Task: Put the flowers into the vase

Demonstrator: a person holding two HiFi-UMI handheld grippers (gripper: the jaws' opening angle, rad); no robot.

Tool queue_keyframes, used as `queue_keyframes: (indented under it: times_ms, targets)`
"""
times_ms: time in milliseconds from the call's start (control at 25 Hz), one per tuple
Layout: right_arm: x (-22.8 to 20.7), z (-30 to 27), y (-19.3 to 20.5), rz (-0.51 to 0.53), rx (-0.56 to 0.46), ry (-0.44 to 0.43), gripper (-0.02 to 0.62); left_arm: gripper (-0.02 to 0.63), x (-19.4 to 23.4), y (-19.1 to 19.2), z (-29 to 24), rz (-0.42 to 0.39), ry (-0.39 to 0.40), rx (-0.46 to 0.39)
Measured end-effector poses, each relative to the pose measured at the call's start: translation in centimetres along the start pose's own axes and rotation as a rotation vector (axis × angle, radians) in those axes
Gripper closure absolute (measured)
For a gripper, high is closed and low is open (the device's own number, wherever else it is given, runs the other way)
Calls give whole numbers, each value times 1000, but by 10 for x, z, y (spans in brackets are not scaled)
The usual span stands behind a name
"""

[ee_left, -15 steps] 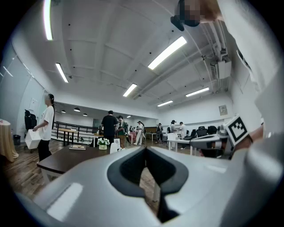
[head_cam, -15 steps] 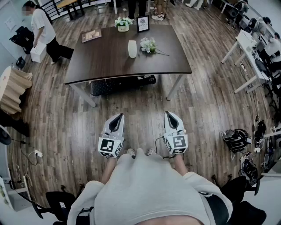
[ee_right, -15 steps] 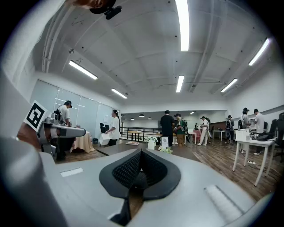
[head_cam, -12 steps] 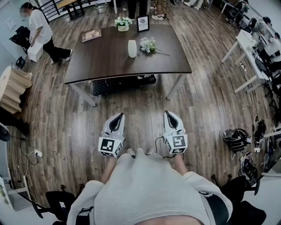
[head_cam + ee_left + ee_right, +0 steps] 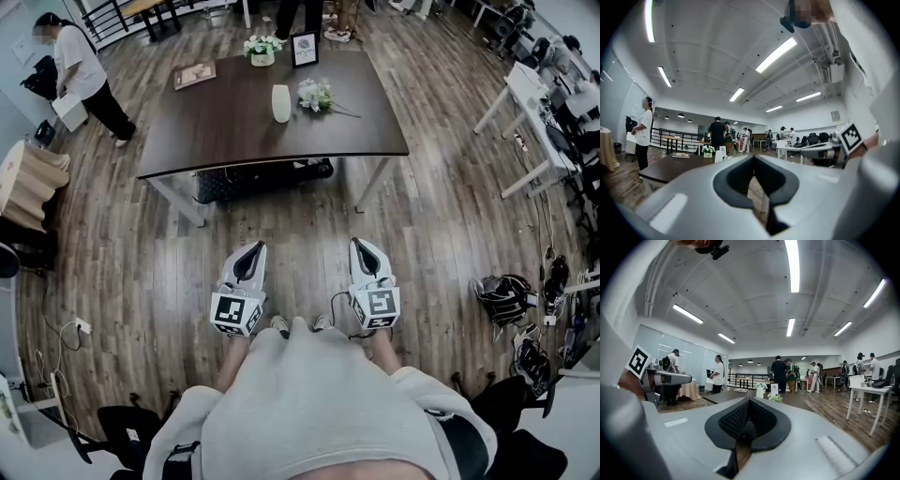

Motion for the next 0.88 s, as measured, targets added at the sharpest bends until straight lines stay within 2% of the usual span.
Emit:
queue_keyframes:
  times_ms: [480,880]
  targets:
    - [-21,9,8,-51,-27,-73,595,595,-23,2,-21,-17,-14,-2]
    - [-68,14,22,-62,-22,-66,595,595,-53,4,-47,-36,-44,-2]
Point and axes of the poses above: the fingertips, and each gripper's own axes: z backward along the fingers, x to its left, y out of its underside, the point moved 1 cm from there along z, backward along the fingers, and after that the axes turned 7 degrees about z, right-handed, at the moved point
